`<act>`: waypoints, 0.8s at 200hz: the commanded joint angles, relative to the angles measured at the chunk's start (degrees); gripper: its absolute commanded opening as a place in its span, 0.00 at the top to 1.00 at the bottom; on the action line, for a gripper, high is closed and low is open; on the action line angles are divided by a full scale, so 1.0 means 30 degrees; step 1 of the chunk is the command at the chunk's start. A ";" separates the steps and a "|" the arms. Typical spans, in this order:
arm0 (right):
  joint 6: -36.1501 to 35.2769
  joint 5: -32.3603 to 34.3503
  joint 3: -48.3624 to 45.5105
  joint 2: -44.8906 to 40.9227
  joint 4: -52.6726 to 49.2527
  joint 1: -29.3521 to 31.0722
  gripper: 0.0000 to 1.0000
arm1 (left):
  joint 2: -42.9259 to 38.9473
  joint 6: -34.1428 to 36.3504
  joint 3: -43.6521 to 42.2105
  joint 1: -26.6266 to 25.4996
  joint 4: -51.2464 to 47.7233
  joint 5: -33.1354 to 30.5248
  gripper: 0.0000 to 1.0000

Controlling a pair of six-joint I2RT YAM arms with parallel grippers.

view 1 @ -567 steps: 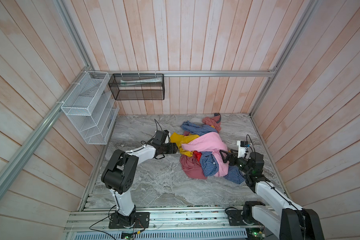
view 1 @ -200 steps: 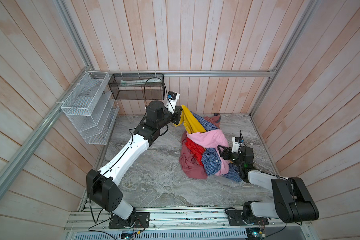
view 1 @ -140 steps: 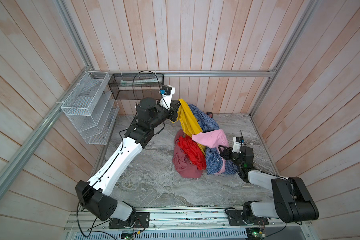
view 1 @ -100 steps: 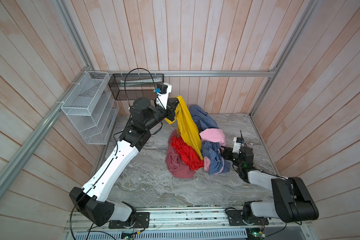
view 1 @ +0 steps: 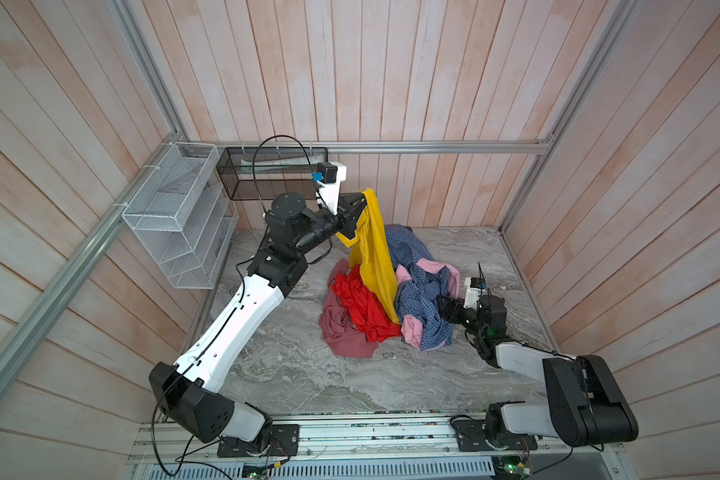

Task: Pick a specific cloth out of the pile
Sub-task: 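Lift the yellow shirt up out of the pile with the left gripper, then reach the right gripper to the hanging yellow shirt and grasp it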

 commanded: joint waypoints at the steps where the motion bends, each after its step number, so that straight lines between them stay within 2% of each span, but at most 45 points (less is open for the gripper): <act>1: -0.0261 -0.0097 0.0020 -0.0729 -0.0792 0.0050 0.20 | 0.0618 -0.0683 0.0571 -0.0391 0.1250 0.0822 1.00; 19: -0.0649 0.0465 0.0327 -0.1843 -0.1743 0.0057 0.09 | 0.0805 -0.0749 0.0240 -0.0656 0.1509 0.0822 1.00; 33: -0.1322 0.0738 0.0833 -0.2811 -0.2809 0.0052 0.04 | 0.0913 -0.0929 -0.0105 -0.0758 0.1817 0.0965 1.00; 81: -0.4244 -0.0734 0.3351 -0.5040 -0.5503 0.0674 0.02 | 0.0989 -0.1144 -0.1065 -0.0998 0.2403 0.1086 1.00; 124: -0.7144 -0.2621 0.5169 -0.5784 -0.5764 0.3724 0.02 | 0.1040 -0.1287 -0.0982 -0.1042 0.2264 0.1706 1.00; 160: -0.9400 -0.3023 0.7315 -0.3308 -0.6064 0.7021 0.02 | 0.0897 -0.1462 -0.1379 -0.1128 0.2278 0.2774 1.00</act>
